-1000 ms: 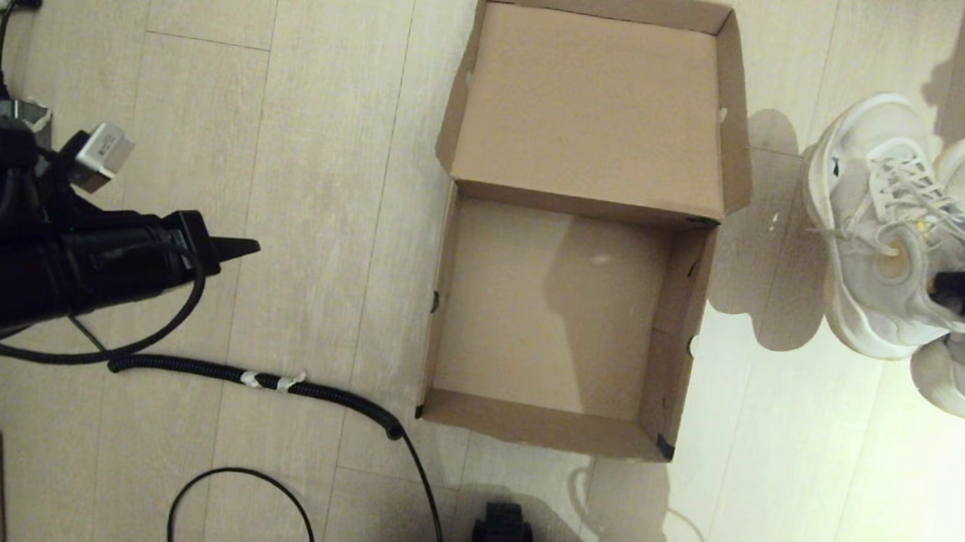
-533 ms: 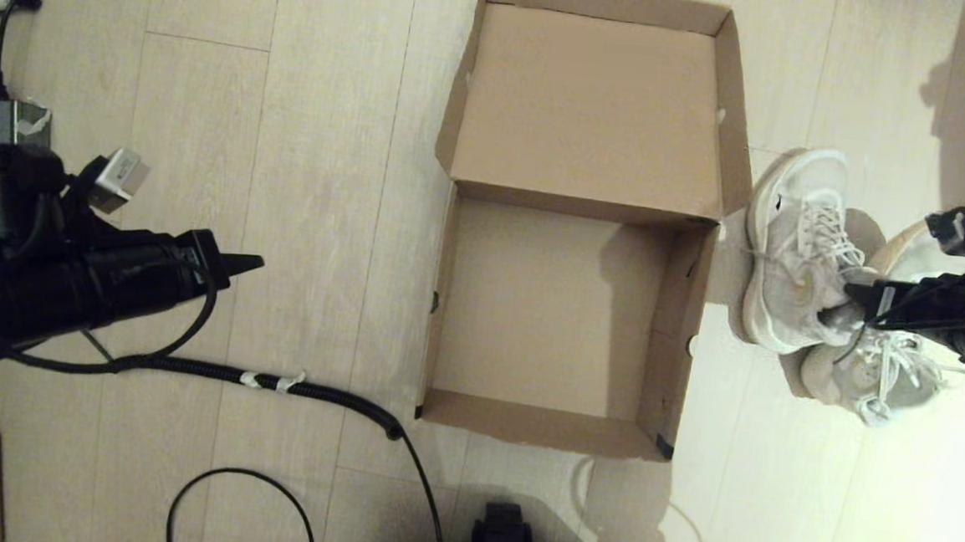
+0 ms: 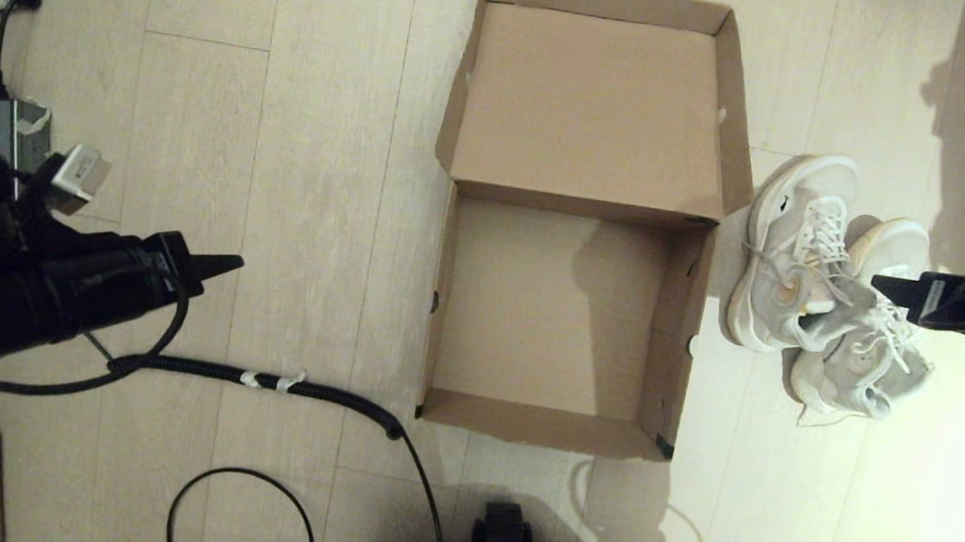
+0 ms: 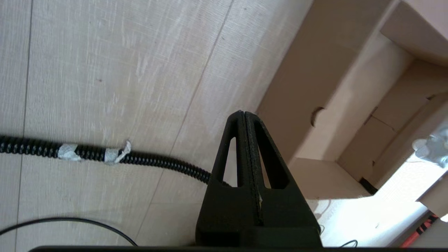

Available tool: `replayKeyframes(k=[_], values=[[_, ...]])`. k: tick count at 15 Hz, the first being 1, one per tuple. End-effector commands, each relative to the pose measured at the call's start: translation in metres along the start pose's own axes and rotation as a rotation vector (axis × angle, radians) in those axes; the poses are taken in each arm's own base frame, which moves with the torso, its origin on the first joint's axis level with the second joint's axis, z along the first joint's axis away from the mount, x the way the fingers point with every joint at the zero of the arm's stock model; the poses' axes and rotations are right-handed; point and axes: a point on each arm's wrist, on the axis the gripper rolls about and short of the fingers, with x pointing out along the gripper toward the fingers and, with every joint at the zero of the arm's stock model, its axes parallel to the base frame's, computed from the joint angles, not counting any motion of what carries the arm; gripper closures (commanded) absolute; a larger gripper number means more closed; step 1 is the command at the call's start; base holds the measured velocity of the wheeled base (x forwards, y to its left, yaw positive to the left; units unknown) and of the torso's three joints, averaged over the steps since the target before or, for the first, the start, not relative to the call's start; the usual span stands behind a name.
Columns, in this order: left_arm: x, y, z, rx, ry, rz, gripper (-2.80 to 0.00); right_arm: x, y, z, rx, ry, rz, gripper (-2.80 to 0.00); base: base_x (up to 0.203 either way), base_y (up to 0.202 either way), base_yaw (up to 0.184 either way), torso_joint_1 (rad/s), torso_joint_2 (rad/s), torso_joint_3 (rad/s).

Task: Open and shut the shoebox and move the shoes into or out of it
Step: Put the shoes out of the shoe box, then put the shoes into the shoe box

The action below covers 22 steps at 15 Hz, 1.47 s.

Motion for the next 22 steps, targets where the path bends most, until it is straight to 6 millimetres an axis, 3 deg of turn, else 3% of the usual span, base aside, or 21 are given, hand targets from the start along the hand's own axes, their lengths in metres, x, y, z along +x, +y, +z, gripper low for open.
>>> replayKeyframes(k=[1, 5, 10, 12, 15, 22], values=[[-0.01, -0.003, 0.002, 0.005, -0.024, -0.007, 0.0, -0.037, 0.0, 0.009, 0.01, -0.024, -0.019, -2.8, 0.0, 0.0, 0.0, 0.0, 0.0, 0.0], [-0.006, -0.003, 0.003, 0.004, -0.018, -0.02, 0.0, -0.016, -0.001, -0.027, 0.163, 0.093, -0.075, -2.8, 0.0, 0.0, 0.0, 0.0, 0.0, 0.0], [0.002, -0.003, 0.004, 0.003, -0.006, -0.04, 0.0, 0.045, -0.002, -0.054, 0.188, 0.069, -0.068, -2.8, 0.0, 0.0, 0.0, 0.0, 0.0, 0.0], [0.006, -0.002, 0.004, 0.003, 0.0, -0.043, 0.0, 0.06, -0.002, -0.06, 0.191, 0.077, -0.066, -2.8, 0.0, 0.0, 0.0, 0.0, 0.0, 0.0], [0.006, -0.002, 0.005, 0.007, -0.003, -0.044, 0.0, 0.064, 0.002, -0.062, 0.228, 0.09, -0.008, -2.8, 0.0, 0.0, 0.0, 0.0, 0.0, 0.0], [0.01, -0.001, 0.004, 0.004, 0.007, -0.041, 0.0, 0.105, 0.002, -0.103, 0.235, 0.127, -0.005, -2.8, 0.0, 0.0, 0.0, 0.0, 0.0, 0.0]])
